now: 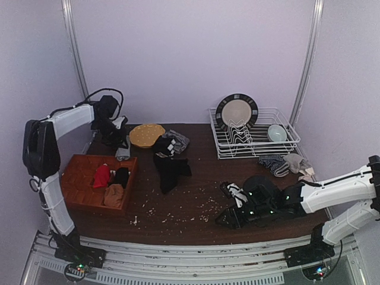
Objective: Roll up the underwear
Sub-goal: Place the underwear in the storage box.
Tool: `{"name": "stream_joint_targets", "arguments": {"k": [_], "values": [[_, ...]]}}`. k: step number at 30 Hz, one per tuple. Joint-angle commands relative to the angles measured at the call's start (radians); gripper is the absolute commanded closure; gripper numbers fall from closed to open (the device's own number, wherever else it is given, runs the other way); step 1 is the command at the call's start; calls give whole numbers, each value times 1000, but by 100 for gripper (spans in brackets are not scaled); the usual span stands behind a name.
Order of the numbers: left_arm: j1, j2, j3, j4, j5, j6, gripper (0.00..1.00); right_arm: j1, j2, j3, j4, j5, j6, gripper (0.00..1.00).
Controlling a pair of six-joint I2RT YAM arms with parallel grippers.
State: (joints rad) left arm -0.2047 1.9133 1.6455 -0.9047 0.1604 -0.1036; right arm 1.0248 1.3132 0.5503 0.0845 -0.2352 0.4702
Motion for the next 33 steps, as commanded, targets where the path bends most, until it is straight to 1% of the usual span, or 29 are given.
{"name": "stream_joint_targets", "arguments": {"k": [1, 6, 13, 17, 22, 27, 33], "values": [[-5, 65, 65, 87, 16, -34, 100, -11, 3, 33, -29, 35, 3, 47], [-5, 143, 92, 99, -10, -25, 100, -18, 20, 58, -43, 46, 4, 48], [-5, 164, -18, 96, -52, -1, 100, -27, 51, 86, -49, 51, -5, 48], [-5, 167, -69, 95, -50, 1, 100, -30, 62, 95, -42, 44, -6, 48], [-5, 148, -118, 97, -70, -3, 100, -29, 66, 89, -30, 37, -4, 48], [-5, 46, -234, 155, -61, -25, 100, -31, 58, 68, -1, 35, 4, 48], [-6, 7, -274, 171, -50, -35, 100, -32, 53, 46, 21, 17, 16, 48]]}}
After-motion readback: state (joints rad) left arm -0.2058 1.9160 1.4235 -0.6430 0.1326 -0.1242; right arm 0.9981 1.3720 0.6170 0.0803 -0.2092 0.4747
